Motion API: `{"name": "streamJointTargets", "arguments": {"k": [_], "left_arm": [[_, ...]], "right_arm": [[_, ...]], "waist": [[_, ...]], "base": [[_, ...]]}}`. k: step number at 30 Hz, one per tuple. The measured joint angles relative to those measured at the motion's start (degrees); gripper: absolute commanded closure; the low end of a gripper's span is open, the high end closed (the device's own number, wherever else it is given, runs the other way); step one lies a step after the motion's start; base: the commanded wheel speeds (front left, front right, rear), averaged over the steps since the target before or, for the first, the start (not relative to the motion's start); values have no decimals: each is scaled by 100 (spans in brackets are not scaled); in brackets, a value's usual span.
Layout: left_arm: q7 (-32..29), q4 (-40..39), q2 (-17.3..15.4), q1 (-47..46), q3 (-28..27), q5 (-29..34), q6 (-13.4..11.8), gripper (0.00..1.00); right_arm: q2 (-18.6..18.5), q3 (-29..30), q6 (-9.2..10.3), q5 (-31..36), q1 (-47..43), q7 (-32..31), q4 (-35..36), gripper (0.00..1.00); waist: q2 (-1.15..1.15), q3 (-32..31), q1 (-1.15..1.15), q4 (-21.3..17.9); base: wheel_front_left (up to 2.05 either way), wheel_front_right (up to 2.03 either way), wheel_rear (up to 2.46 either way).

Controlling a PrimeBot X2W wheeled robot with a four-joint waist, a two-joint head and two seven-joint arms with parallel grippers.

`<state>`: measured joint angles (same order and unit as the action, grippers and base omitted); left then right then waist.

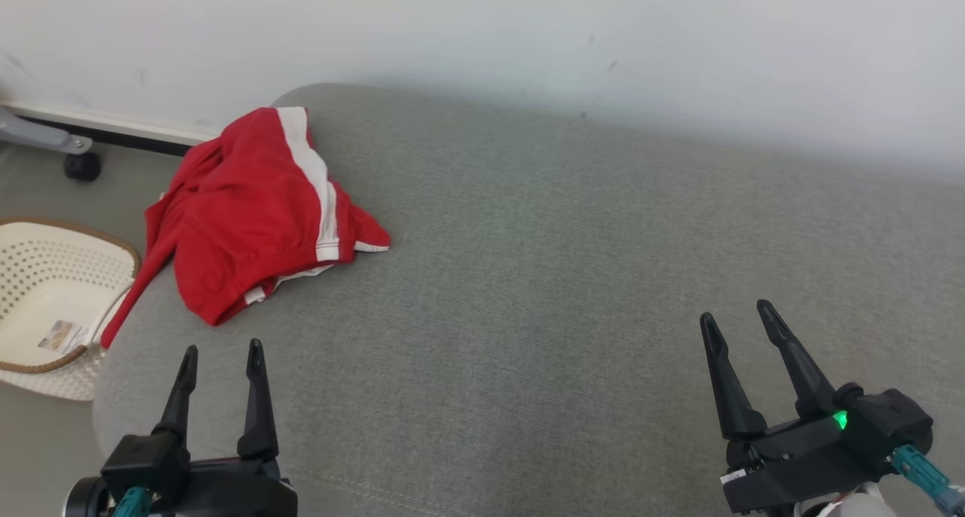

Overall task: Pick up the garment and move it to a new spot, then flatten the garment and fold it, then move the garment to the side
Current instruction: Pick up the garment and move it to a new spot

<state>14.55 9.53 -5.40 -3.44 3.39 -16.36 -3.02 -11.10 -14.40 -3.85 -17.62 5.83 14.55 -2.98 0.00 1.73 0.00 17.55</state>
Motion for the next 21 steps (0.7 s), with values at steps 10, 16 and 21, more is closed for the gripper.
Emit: {"name": "streamJointTargets", "arguments": {"k": [10, 16, 21], "left_arm": [[0, 7, 0, 10, -154, 1, 0, 0], [0, -2, -12, 5, -240, 14, 25, 0], [0, 9, -163, -244, -296, -37, 207, 0]], "right_arm": [[79, -112, -71, 10, 84, 14, -131, 0], [98, -183, -121, 55, 88, 15, -143, 0], [103, -220, -129, 63, 114, 14, -105, 0]], "waist": [[0, -9, 0, 254], [0, 23, 0, 247], [0, 135, 0, 198]], "base": [[0, 0, 0], [0, 0, 0], [0, 0, 0]]}}
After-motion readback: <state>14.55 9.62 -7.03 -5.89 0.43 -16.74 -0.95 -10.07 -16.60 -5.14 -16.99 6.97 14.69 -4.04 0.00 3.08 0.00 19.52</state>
